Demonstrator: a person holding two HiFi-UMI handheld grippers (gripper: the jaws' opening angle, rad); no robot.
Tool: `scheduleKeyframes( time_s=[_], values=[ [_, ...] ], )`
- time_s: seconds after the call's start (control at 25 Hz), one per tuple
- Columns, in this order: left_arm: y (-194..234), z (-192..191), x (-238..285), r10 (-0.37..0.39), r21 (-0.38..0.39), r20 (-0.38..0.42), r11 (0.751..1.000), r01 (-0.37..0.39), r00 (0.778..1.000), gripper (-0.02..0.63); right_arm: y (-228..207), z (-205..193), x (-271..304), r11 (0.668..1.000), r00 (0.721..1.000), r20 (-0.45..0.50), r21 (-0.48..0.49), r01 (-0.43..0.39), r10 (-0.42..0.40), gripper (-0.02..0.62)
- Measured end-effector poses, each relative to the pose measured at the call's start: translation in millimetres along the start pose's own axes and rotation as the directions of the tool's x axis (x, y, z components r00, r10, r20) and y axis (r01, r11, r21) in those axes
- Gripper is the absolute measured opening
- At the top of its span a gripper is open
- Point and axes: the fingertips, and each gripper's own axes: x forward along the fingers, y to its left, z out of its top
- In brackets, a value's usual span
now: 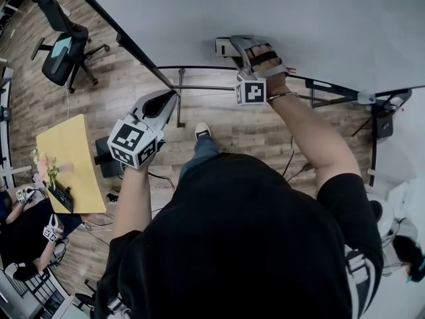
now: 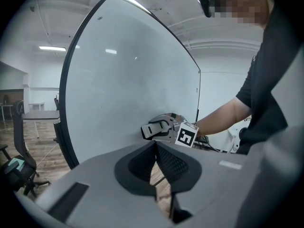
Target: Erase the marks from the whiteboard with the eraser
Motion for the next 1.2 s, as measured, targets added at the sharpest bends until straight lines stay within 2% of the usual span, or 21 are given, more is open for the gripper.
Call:
scheduleKeyframes(
  time_s=[0.6,1.2],
  values=[
    [-18.0,3.3,11.8,-0.020,0.005,-0.005,1.000,0.020,1.000,0.011,1.1,-74.4,-33.8,0.998,0.994,-0.112,0.056,0.000,0.006,0.261],
    [-25.3,5.4,9.8,-0.036,0.022,-0.004,0.999,0.036,0.999,0.011,2.6,-84.3,-41.5,0.995,0.989,-0.149,0.101,-0.001,0.016,0.262]
  ],
)
